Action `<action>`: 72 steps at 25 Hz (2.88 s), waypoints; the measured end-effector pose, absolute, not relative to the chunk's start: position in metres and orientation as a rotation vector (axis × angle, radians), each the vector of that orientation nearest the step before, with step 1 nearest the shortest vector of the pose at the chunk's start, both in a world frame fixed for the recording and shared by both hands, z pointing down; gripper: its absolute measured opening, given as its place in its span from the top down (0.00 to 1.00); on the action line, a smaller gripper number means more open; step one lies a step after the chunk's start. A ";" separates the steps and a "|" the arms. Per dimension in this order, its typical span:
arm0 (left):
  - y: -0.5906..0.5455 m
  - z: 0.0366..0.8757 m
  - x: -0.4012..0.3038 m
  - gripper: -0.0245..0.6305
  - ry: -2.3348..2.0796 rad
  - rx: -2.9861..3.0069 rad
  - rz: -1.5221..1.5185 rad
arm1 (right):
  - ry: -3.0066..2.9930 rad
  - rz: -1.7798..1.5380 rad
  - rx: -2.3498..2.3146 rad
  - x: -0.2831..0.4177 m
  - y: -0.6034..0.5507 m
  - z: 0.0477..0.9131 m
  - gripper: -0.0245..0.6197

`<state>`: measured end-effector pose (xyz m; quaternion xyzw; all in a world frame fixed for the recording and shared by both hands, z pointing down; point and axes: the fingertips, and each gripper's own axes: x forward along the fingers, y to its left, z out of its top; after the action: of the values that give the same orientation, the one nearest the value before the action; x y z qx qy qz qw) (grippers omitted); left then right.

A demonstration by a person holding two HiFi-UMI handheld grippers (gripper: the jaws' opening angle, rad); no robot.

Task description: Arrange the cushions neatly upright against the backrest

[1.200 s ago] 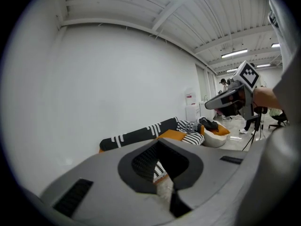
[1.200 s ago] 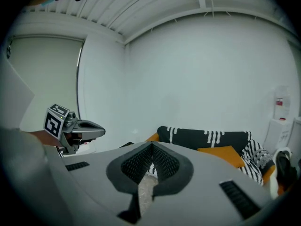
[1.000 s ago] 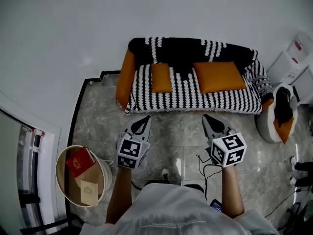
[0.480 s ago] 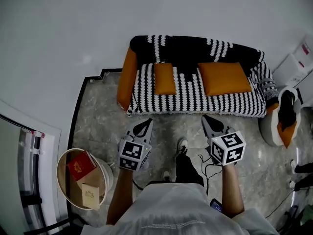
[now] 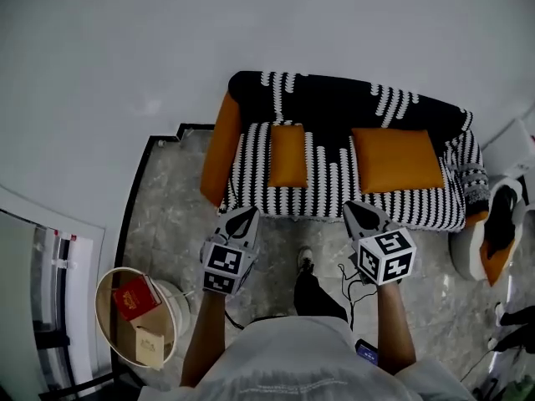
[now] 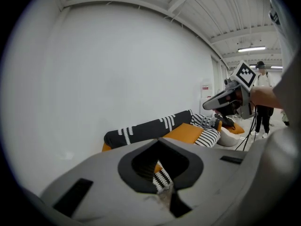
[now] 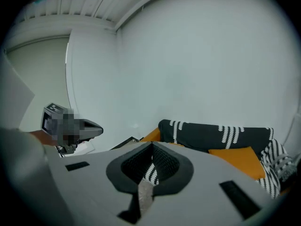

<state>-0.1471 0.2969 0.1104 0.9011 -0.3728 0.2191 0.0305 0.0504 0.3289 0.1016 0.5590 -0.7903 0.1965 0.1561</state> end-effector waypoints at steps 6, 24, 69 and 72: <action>0.233 0.114 -0.122 0.93 -1.178 2.726 0.707 | -2.283 0.584 1.502 0.067 0.254 0.110 0.96; 0.126 0.187 -0.086 0.93 -1.260 2.533 0.821 | -2.301 0.756 1.214 0.087 0.131 0.199 0.96; 0.045 0.616 -0.117 0.79 -0.910 2.227 1.072 | -1.861 1.284 1.167 0.058 0.084 0.663 0.79; 0.044 0.618 -0.115 0.79 -0.887 2.229 1.074 | -1.847 1.259 1.162 0.058 0.086 0.660 0.79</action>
<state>-0.1146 0.0445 0.6178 0.8203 -0.3265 0.3953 0.2536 0.0582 0.0856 0.6597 0.4392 -0.6978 0.4759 0.3062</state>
